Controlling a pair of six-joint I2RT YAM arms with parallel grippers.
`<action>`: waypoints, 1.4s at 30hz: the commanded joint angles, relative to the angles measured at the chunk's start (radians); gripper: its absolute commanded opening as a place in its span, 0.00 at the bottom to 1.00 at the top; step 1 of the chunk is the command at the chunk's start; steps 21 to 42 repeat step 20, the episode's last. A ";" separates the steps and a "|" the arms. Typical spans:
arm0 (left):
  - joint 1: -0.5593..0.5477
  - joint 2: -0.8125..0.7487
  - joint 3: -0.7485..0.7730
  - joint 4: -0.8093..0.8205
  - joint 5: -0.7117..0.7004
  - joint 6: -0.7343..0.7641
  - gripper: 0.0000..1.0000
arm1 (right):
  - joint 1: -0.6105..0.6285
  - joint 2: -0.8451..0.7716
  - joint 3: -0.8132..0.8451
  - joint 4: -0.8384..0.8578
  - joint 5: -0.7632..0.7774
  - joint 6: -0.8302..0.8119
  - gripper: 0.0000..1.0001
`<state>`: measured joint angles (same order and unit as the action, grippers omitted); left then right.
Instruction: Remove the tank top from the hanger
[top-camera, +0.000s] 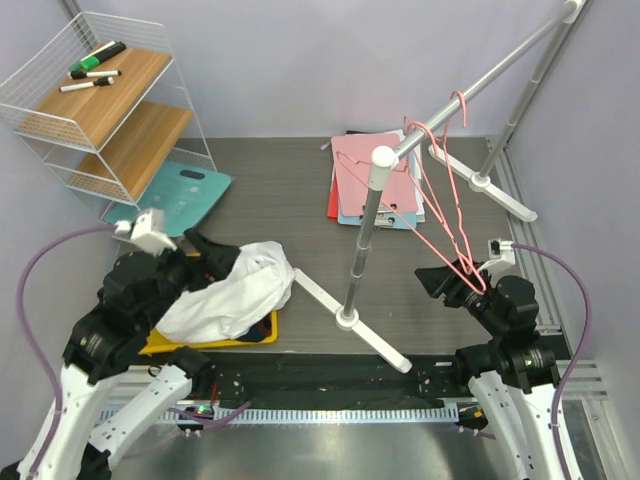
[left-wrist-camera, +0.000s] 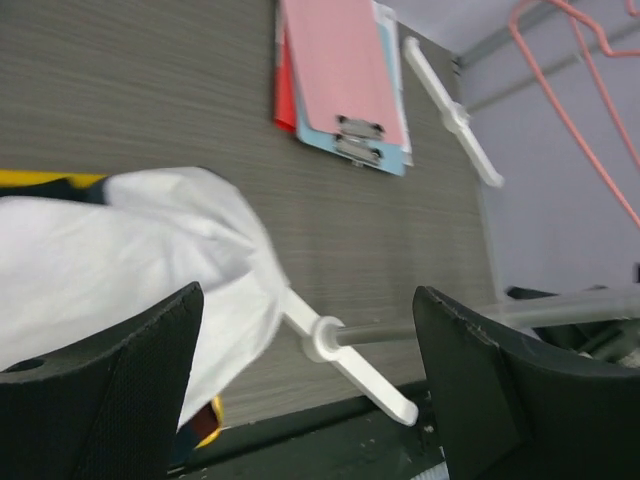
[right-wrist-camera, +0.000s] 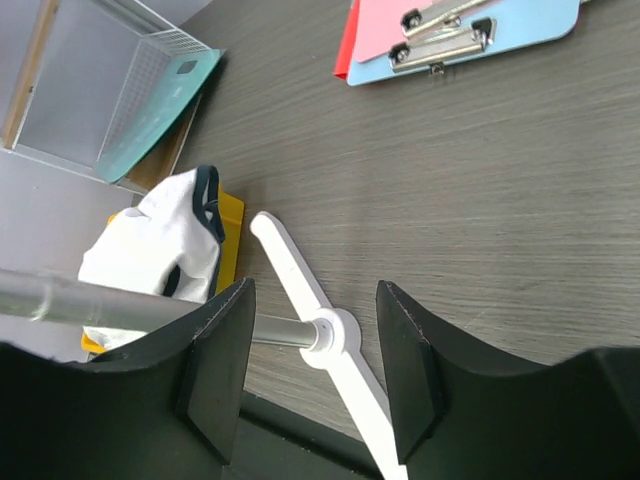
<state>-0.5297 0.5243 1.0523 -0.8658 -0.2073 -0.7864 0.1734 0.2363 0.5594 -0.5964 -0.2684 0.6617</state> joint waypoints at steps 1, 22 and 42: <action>0.004 0.199 0.019 0.322 0.378 0.064 0.84 | 0.006 0.024 -0.067 0.093 0.004 0.045 0.59; 0.000 0.103 -0.488 0.855 0.433 0.006 0.86 | 0.005 0.055 -0.447 0.521 0.135 0.197 1.00; 0.000 0.103 -0.488 0.855 0.433 0.006 0.86 | 0.005 0.055 -0.447 0.521 0.135 0.197 1.00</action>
